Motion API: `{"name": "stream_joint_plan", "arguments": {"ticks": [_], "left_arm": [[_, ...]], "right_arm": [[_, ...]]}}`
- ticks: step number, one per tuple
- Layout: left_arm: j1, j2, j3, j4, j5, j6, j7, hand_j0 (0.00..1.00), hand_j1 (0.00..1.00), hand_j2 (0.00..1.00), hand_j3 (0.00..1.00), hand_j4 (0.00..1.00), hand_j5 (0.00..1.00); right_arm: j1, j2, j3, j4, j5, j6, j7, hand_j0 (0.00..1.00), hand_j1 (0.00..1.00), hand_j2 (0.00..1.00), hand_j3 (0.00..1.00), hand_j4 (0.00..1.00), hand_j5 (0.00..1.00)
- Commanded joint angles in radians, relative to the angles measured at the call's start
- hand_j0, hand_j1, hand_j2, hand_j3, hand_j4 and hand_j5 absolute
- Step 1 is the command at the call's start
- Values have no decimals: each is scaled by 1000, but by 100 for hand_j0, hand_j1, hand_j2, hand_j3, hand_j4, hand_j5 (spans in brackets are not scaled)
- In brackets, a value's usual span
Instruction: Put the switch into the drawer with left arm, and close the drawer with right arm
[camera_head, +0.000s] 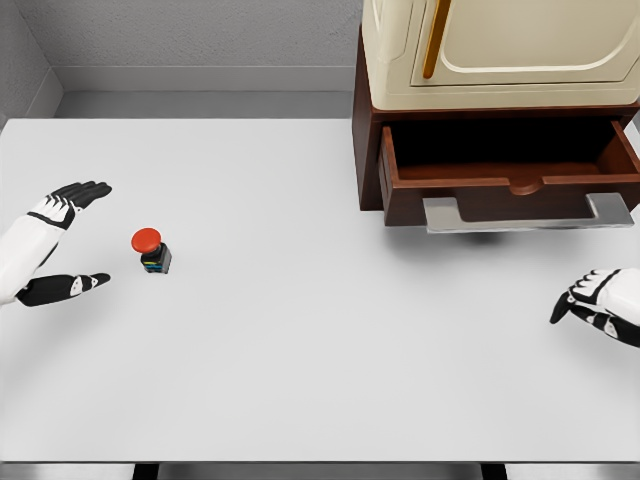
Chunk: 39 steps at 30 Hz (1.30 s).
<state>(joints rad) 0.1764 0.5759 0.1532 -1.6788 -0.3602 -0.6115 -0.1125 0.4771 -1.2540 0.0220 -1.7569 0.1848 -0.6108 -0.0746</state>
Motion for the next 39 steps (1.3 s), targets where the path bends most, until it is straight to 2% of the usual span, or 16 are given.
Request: {"name": "stream_joint_plan", "arguments": {"ticks": [1, 5, 7, 8, 10, 12, 16, 18, 21, 23, 25, 29, 33, 35, 39], "left_arm": [[0, 1, 0, -1, 7, 1, 0, 100, 100, 100, 100, 100, 100], [2, -8, -1, -5, 17, 1, 10, 100, 100, 100, 100, 100, 100], [0, -21, -24, -22, 47, 1, 59, 100, 100, 100, 100, 100, 100], [-2, -13, -47, -21, 121, 1, 76, 100, 100, 100, 100, 100, 100], [-3, -8, -53, -19, 234, 1, 76, 100, 100, 100, 100, 100, 100], [-5, -8, -58, -19, 247, 1, 76, 100, 100, 100, 100, 100, 100], [-41, -7, -153, -13, 293, 1, 76, 100, 100, 100, 100, 100, 100], [-57, 1, -224, -10, 333, 1, 74, 100, 100, 100, 100, 100, 100], [-69, 12, -287, -7, 339, 1, 74, 100, 100, 100, 100, 100, 100], [-67, 15, -310, -4, 420, 1, 73, 100, 100, 100, 100, 100, 100], [-71, 15, -314, 19, 448, 1, 73, 100, 100, 100, 100, 100, 100], [-71, 16, -313, 54, 569, 59, 71, 100, 100, 100, 100, 100, 100], [-89, 15, -317, 77, 572, 167, 70, 100, 100, 100, 100, 100, 100], [-91, 16, -342, 77, 569, 226, 68, 100, 100, 100, 100, 100, 100], [-91, 16, -365, 79, 570, 233, 68, 100, 100, 100, 100, 100, 100]], "right_arm": [[0, -2, -1, -9, -1, 0, -1, 41, 41, 41, 41, 41, 41], [0, -1, -8, -6, -4, 0, 1, 43, 43, 43, 43, 43, 43], [0, -1, -8, -6, -8, 0, -5, 44, 44, 44, 44, 44, 44], [0, -2, -8, -7, -8, 0, -2, 48, 48, 48, 48, 48, 48], [2, -4, -8, -7, -10, 0, -4, 49, 49, 49, 49, 49, 49], [0, -2, -11, -6, -13, 0, -11, 50, 50, 50, 50, 50, 50], [2, -1, -13, -1, -27, 0, -11, 54, 54, 54, 54, 54, 54], [2, -1, -13, 1, -27, 0, -13, 52, 52, 52, 52, 52, 52], [2, -1, -14, 1, -25, 0, -5, 49, 49, 49, 49, 49, 49], [2, 1, -14, -1, -25, 0, -5, 50, 50, 50, 50, 50, 50], [2, 2, -13, -1, -25, 0, -11, 49, 49, 49, 49, 49, 49], [2, 1, -14, -3, -22, 0, -14, 49, 49, 49, 49, 49, 49], [2, 10, -33, 4, -21, 0, -7, 50, 50, 50, 50, 50, 50], [2, 8, -34, 2, -21, 0, -4, 50, 50, 50, 50, 50, 50], [0, 2, -34, 2, -22, 0, -7, 51, 51, 51, 51, 51, 51]]}}
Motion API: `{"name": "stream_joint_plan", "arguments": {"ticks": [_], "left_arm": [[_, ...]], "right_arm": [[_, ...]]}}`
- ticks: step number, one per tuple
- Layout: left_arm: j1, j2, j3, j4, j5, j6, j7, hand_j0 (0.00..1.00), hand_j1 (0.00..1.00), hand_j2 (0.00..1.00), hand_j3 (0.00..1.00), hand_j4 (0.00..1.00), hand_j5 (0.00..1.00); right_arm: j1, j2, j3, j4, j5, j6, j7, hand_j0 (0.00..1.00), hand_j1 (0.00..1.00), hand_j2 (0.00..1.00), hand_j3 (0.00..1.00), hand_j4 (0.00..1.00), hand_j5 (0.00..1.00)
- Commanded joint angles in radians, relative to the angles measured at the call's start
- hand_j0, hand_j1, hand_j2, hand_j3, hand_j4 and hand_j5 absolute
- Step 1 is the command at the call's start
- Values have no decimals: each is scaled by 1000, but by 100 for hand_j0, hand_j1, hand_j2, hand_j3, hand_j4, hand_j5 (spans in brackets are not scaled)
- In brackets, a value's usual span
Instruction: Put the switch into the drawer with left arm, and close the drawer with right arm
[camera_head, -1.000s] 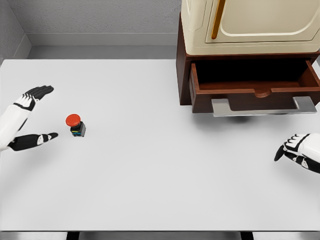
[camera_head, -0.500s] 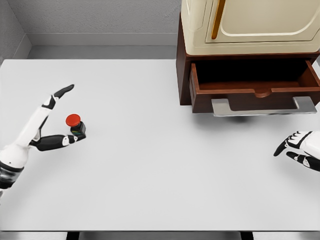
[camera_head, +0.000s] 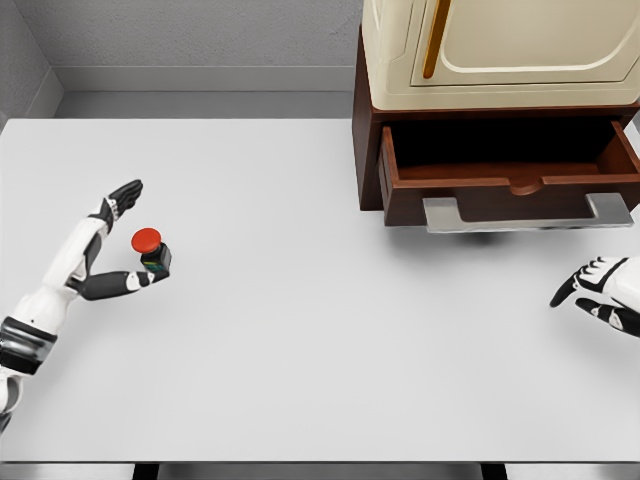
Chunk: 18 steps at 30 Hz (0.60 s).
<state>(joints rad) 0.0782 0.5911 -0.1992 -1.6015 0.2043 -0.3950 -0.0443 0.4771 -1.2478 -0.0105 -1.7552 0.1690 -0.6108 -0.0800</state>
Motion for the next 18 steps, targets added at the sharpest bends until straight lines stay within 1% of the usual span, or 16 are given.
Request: {"name": "stream_joint_plan", "arguments": {"ticks": [1, 3, 4, 13, 15, 18], "left_arm": [[-2, 1, -19, 9, 4, 27, 0, 100, 100, 100, 100, 100, 100], [-14, -2, -19, 18, 4, 25, 0, 100, 100, 100, 100, 100, 100], [-26, -5, -20, 38, 7, 27, 0, 100, 100, 100, 100, 100, 100], [-41, -20, -26, 101, 9, 25, 0, 100, 100, 100, 100, 100, 100], [-55, -20, -28, 117, 6, 27, 0, 100, 100, 100, 100, 100, 100], [-92, -20, -71, 161, 6, 27, 0, 100, 100, 100, 100, 100, 100]], "right_arm": [[0, -4, -2, -3, -8, 0, -1, 51, 51, 51, 51, 51, 51], [0, -2, -2, 2, -6, 0, -3, 51, 51, 51, 51, 51, 51], [0, 1, -2, 3, -8, 0, -3, 51, 51, 51, 51, 51, 51], [0, -1, -22, -6, -6, 0, 6, 51, 51, 51, 51, 51, 51], [2, -8, -22, -6, -8, 0, 6, 51, 51, 51, 51, 51, 51], [0, -10, -22, -7, -9, 0, 5, 51, 51, 51, 51, 51, 51]]}}
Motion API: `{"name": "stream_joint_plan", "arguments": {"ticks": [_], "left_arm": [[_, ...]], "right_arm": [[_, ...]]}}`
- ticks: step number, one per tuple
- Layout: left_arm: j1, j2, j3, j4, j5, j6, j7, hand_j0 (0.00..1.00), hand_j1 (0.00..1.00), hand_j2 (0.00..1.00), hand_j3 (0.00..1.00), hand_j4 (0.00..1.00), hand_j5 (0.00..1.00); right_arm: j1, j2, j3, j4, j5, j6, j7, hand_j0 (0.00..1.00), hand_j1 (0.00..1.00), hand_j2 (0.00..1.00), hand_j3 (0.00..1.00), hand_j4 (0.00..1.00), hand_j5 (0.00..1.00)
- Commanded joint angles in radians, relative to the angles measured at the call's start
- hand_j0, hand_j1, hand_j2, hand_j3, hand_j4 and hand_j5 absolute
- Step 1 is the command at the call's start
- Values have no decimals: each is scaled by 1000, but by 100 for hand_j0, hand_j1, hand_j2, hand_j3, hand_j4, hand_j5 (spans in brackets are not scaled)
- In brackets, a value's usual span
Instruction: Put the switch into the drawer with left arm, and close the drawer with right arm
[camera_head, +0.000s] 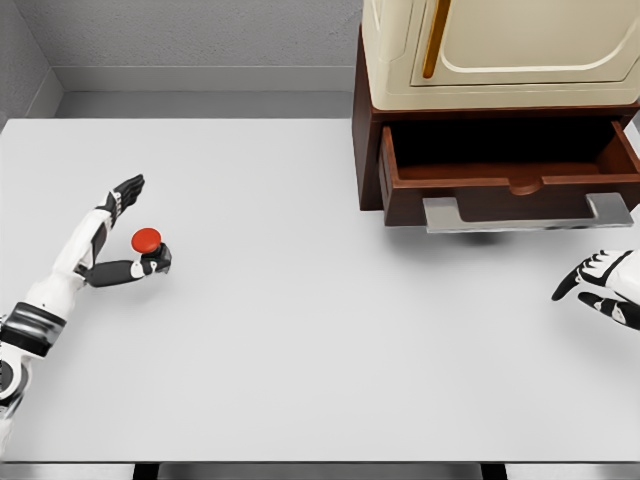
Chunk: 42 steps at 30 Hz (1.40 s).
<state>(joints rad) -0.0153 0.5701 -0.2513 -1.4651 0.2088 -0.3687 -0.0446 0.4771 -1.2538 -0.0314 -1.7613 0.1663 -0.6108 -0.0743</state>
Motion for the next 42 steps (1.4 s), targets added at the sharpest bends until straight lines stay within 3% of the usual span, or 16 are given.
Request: {"name": "stream_joint_plan", "arguments": {"ticks": [1, 7, 14, 19, 20, 32, 37, 42], "left_arm": [[0, 1, -20, 25, 1, 1, 0, 100, 100, 100, 100, 100, 100], [0, 1, -39, 26, -6, 1, 0, 100, 100, 100, 100, 100, 100], [0, 8, -37, 28, -2, 1, 0, 86, 86, 86, 86, 86, 86], [2, 13, -32, 37, 0, 1, 0, 84, 84, 84, 84, 84, 84], [2, 14, -32, 39, 0, 1, 0, 79, 79, 79, 79, 79, 79], [9, 13, -36, 57, -6, -1, 0, 79, 79, 79, 79, 79, 79], [9, 13, -36, 58, -6, -1, 0, 64, 64, 64, 64, 64, 64], [12, 14, -36, 58, -6, -9, 0, 64, 64, 64, 64, 64, 64]], "right_arm": [[0, -4, -1, -1, -7, 0, -1, 51, 51, 51, 51, 51, 51], [0, -4, -1, -3, -7, 0, -1, 51, 51, 51, 51, 51, 51], [0, -4, -1, -3, -7, 0, -1, 51, 51, 51, 51, 51, 51], [0, -6, 1, -3, -7, 0, -1, 51, 51, 51, 51, 51, 51], [0, -6, 1, -3, -7, 0, -1, 51, 51, 51, 51, 51, 51], [0, -4, 1, -1, -7, 0, -2, 51, 51, 51, 51, 51, 51], [0, -4, 1, -1, -7, 0, -1, 51, 51, 51, 51, 51, 51], [0, -4, 1, -1, -7, 0, -1, 52, 52, 52, 52, 52, 52]]}}
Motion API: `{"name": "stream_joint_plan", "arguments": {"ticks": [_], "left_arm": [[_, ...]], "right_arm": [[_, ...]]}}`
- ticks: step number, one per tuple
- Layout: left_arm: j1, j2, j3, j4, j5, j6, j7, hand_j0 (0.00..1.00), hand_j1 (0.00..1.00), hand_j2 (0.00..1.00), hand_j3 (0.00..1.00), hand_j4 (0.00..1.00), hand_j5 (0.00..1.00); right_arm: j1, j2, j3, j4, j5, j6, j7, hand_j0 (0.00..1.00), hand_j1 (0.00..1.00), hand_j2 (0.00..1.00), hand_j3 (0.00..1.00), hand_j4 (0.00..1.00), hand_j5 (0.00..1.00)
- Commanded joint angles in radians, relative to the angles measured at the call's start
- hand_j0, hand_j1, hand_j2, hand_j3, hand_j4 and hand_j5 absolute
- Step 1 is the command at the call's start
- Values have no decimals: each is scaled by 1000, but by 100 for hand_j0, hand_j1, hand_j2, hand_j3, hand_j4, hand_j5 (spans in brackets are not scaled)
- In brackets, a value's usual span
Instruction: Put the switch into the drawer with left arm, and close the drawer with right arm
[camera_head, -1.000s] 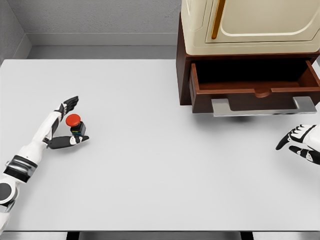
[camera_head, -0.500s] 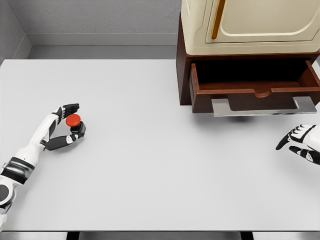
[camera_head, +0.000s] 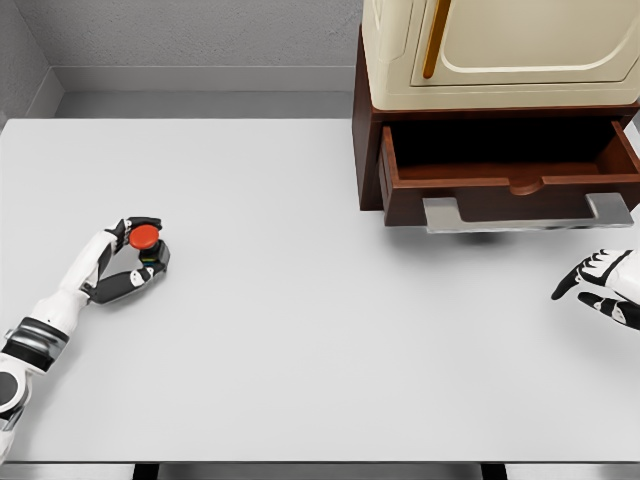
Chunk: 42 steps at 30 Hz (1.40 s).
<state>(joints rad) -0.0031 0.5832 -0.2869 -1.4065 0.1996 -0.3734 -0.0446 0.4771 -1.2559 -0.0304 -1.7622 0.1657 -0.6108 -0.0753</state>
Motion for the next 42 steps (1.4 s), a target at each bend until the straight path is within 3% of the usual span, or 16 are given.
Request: {"name": "stream_joint_plan", "arguments": {"ticks": [1, 2, 10, 12, 17, 25, 38, 42], "left_arm": [[0, 1, -1, -2, 3, -4, 0, 61, 61, 61, 61, 61, 61], [0, 0, -1, -3, 1, -6, 0, 55, 55, 55, 55, 55, 55], [-11, -6, -6, -16, -3, -6, 0, 48, 48, 48, 48, 48, 48], [-14, -8, -6, -16, -3, -7, 0, 40, 40, 40, 40, 40, 40], [-20, -11, -6, -46, -16, -6, 0, 36, 36, 36, 36, 36, 36], [-83, -13, -12, -95, -57, -1, -1, 35, 35, 35, 35, 35, 35], [-163, -78, -9, -134, -256, 5, -1, 34, 34, 34, 34, 34, 34], [-179, -88, -11, -178, -264, 7, -1, 33, 33, 33, 33, 33, 33]], "right_arm": [[0, -2, 0, 0, -6, 0, 0, 52, 52, 52, 52, 52, 52], [0, -2, 0, 0, -6, 0, 0, 52, 52, 52, 52, 52, 52], [0, 0, 0, 0, -5, 0, 2, 53, 53, 53, 53, 53, 53], [0, 1, -2, 0, -5, 0, 2, 53, 53, 53, 53, 53, 53], [0, 4, -2, -2, -5, 0, 2, 54, 54, 54, 54, 54, 54], [0, 0, -2, -2, -5, 0, 2, 54, 54, 54, 54, 54, 54], [0, -11, -2, 1, -5, 0, 0, 54, 54, 54, 54, 54, 54], [0, -11, -2, 1, -5, 0, 0, 54, 54, 54, 54, 54, 54]]}}
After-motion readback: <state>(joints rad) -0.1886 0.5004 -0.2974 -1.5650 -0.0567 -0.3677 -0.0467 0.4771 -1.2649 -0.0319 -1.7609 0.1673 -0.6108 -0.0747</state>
